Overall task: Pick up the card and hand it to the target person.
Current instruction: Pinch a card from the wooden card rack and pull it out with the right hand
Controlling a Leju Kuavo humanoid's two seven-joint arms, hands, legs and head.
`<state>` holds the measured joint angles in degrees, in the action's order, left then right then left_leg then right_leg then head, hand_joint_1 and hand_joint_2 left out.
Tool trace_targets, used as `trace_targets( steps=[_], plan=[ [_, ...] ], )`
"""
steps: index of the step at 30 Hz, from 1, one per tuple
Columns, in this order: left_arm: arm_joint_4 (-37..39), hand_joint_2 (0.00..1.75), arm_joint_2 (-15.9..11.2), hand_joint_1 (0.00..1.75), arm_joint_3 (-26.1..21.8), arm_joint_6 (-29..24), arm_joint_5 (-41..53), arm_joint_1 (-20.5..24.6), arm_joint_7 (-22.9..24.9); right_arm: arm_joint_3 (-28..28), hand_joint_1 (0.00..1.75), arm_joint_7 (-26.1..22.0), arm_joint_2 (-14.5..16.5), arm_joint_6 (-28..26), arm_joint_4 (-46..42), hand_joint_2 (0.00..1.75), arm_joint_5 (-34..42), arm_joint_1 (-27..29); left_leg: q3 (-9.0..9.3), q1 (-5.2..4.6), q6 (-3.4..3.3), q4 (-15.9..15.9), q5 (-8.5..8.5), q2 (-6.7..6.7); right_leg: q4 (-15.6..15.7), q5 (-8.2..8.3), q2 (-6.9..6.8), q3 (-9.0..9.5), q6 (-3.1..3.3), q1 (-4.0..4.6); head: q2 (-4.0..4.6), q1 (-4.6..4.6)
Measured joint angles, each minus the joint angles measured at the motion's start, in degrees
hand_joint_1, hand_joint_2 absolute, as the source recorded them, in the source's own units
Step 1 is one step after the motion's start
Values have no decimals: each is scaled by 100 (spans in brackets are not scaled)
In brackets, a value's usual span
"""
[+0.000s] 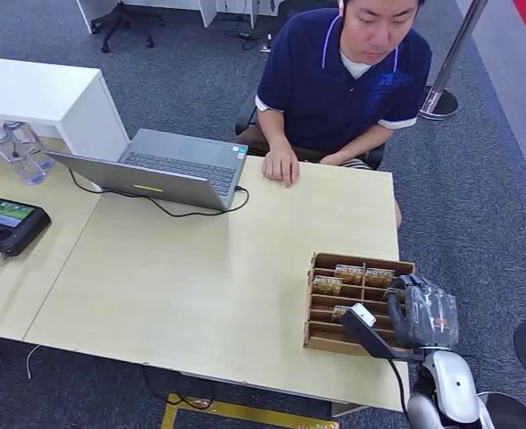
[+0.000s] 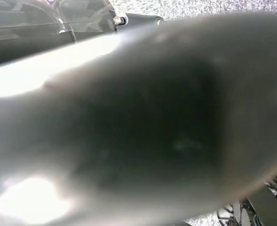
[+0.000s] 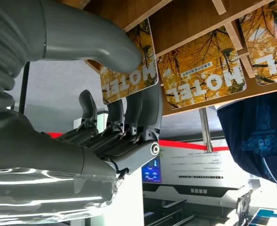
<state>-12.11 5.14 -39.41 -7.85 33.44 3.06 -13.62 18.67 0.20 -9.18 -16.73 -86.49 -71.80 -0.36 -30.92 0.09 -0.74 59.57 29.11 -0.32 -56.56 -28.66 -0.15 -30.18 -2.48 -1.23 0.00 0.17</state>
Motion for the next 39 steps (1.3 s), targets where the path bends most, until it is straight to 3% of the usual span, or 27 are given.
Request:
trace_targets(
  steps=[18,22,24,28,39],
  plan=[
    [0,0,0,0,0,0,0,0,0,0,113,-4,0,7,0,175,2,0,0,0,0,0,0,0,0,0,0,0,0,0,0,0],
    [0,0,0,0,-2,-1,0,0,-6,0,127,-5,-2,8,0,175,9,0,0,0,0,0,0,0,0,0,0,0,0,0,0,0],
    [0,0,0,0,-2,-2,0,0,-9,0,142,-9,-10,8,0,175,13,0,0,0,0,0,0,0,0,0,0,0,0,0,0,0],
    [0,175,0,0,-3,36,18,0,-48,0,158,-16,-36,6,0,175,27,-4,0,0,0,0,0,0,0,0,0,0,0,0,0,0],
    [0,175,-5,0,0,345,114,-1,-320,0,159,-40,-37,-14,0,175,33,-22,1,0,0,0,0,0,0,0,0,1,0,0,0,0]
  ],
)
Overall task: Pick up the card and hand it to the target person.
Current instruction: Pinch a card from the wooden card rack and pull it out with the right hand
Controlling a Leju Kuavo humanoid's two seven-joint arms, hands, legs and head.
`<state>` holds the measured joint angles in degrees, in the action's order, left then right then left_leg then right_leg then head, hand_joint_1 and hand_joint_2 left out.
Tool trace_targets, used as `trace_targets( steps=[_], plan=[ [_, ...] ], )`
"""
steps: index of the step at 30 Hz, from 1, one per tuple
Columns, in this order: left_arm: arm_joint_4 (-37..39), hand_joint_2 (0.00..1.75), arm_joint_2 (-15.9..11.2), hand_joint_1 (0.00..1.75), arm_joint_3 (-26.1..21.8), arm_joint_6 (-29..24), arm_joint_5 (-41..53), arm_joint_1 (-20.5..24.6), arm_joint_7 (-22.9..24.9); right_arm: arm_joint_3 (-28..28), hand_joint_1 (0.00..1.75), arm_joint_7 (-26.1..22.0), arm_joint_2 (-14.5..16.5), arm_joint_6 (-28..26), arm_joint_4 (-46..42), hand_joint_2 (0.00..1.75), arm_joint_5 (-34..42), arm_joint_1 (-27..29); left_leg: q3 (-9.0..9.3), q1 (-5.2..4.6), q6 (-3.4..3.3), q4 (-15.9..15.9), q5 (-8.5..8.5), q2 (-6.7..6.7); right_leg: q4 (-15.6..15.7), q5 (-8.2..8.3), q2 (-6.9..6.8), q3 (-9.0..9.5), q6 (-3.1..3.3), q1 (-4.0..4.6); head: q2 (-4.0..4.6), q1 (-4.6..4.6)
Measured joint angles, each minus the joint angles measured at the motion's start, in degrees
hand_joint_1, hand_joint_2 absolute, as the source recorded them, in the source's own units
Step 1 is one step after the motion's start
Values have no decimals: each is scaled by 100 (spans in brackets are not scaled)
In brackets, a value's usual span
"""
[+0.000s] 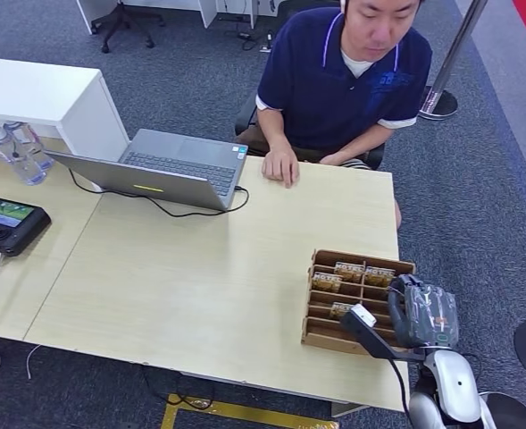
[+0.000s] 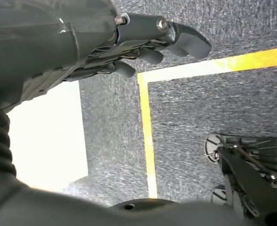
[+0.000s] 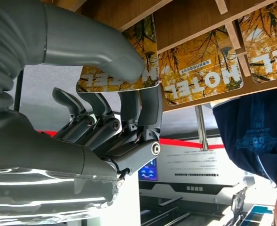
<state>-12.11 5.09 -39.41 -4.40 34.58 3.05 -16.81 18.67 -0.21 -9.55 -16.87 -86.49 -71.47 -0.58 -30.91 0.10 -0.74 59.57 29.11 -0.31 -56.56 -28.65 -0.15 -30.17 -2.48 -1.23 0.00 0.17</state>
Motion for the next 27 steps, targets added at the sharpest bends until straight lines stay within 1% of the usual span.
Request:
trace_targets(
  steps=[18,21,27],
  plan=[
    [0,175,-6,0,-3,-6,-3,0,15,-7,159,-29,0,-19,-75,175,57,-73,-2,0,0,0,0,0,0,0,0,-1,0,0,0,0],
    [0,175,-6,0,-14,-5,-4,0,19,-23,159,-182,-7,53,-115,175,353,-102,-3,0,0,0,0,0,0,0,0,-1,0,0,0,0],
    [0,175,-6,0,-104,-1,3,0,22,-179,159,-648,-118,365,-425,175,1314,-240,-2,0,0,0,0,-1,0,0,-1,-1,0,0,0,1]
  ],
)
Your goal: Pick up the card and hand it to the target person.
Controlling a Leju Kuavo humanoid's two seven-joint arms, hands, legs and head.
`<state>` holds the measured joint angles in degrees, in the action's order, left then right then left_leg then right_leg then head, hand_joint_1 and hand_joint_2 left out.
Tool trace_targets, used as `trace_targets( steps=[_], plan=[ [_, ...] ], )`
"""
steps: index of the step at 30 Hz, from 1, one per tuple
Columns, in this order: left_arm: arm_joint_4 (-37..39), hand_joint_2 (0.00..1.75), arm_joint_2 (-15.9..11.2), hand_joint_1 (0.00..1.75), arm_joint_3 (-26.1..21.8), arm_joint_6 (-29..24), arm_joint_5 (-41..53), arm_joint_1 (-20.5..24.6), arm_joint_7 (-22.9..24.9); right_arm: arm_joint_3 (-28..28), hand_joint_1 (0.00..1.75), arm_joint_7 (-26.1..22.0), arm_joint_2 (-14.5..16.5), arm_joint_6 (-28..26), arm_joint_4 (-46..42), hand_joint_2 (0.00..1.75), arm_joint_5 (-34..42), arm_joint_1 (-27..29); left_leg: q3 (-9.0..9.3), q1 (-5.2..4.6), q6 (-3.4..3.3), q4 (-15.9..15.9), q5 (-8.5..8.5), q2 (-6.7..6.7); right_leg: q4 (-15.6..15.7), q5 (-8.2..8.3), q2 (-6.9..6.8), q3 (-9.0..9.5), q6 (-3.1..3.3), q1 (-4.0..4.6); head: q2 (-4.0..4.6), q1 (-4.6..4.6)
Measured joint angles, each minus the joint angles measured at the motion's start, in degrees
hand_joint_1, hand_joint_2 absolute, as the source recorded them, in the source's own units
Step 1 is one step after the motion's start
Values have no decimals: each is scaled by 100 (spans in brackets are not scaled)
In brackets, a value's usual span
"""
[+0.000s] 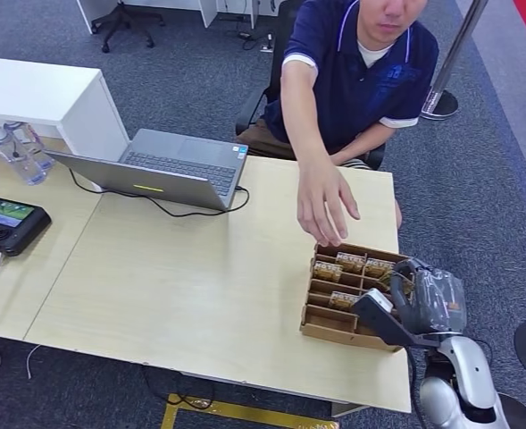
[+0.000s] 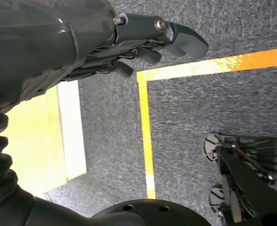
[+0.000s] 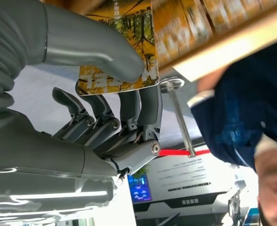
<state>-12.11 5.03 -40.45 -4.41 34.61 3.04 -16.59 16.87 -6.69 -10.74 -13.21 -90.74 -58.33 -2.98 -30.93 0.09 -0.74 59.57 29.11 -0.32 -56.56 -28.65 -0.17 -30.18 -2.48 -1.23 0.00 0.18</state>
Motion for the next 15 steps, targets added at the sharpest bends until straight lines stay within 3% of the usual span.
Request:
trace_targets(
  steps=[8,15],
  plan=[
    [0,175,-2,0,-58,72,76,1,-21,-429,159,-699,-416,848,-624,175,1581,-522,1,-1,0,1,0,0,0,1,1,0,0,0,0,0],
    [0,175,-2,0,-84,108,186,6,-2,-997,159,-1298,-777,1987,-457,175,3301,-1371,-1,-1,0,2,-1,0,0,3,2,0,-2,-1,0,1]
  ],
)
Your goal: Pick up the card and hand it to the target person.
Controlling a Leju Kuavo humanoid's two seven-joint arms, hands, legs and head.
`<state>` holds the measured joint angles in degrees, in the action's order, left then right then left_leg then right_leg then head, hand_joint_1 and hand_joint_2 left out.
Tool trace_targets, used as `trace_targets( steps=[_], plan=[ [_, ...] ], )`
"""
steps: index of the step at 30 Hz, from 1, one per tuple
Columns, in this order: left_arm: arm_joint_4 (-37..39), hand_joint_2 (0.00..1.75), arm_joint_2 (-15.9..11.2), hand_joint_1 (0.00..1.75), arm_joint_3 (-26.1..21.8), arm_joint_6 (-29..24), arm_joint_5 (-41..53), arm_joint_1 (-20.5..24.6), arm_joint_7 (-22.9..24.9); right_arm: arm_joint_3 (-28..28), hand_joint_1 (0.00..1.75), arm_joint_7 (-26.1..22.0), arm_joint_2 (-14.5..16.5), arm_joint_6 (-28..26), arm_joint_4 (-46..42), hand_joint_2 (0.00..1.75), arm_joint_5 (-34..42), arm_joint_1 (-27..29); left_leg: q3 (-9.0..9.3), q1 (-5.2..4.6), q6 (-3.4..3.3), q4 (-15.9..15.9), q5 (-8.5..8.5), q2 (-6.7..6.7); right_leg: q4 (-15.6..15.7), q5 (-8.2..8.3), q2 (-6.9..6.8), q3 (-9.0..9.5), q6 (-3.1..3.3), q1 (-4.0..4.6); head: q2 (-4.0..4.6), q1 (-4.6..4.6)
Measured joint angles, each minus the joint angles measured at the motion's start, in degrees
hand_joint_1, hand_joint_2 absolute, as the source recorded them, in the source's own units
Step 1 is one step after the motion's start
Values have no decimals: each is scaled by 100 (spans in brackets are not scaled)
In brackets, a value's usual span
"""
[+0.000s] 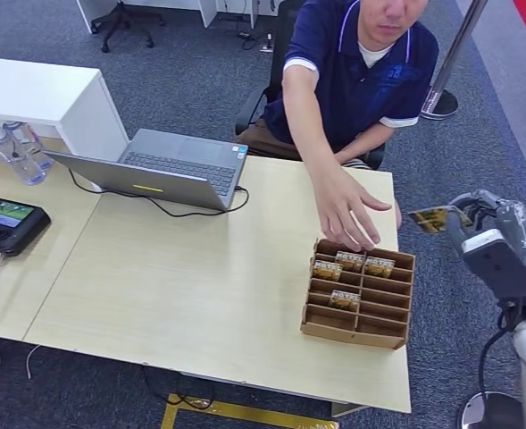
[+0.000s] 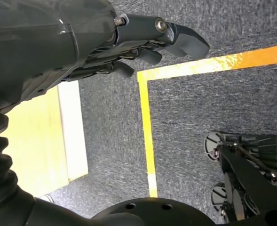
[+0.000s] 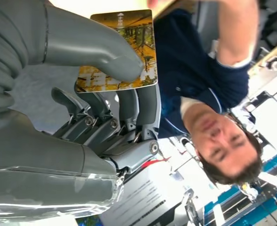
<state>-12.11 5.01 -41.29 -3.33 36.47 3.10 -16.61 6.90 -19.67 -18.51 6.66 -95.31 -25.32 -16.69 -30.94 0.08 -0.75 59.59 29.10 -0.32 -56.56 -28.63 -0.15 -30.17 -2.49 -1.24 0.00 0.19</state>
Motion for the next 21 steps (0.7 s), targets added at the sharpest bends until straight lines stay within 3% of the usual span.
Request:
trace_targets(
  steps=[5,9,15,21],
  plan=[
    [0,175,6,0,0,1,95,20,9,-98,159,-245,33,229,618,175,358,-504,-3,3,2,0,-2,-4,-1,0,-5,1,0,2,0,-1],
    [0,175,8,0,-1,-5,154,46,26,51,159,-443,261,131,1181,175,556,-680,-4,8,3,-1,-2,-3,-2,0,-4,1,1,6,0,-1],
    [0,175,10,0,-2,-25,185,62,33,444,159,-513,715,-135,1750,175,620,-735,-4,13,5,-1,-4,-5,-2,-2,-7,0,3,11,0,-1],
    [0,175,10,0,-4,-25,250,62,47,644,159,-454,977,-242,1880,175,628,-664,-4,12,5,-1,-4,-5,-1,-2,-6,0,3,11,0,-1]
  ],
)
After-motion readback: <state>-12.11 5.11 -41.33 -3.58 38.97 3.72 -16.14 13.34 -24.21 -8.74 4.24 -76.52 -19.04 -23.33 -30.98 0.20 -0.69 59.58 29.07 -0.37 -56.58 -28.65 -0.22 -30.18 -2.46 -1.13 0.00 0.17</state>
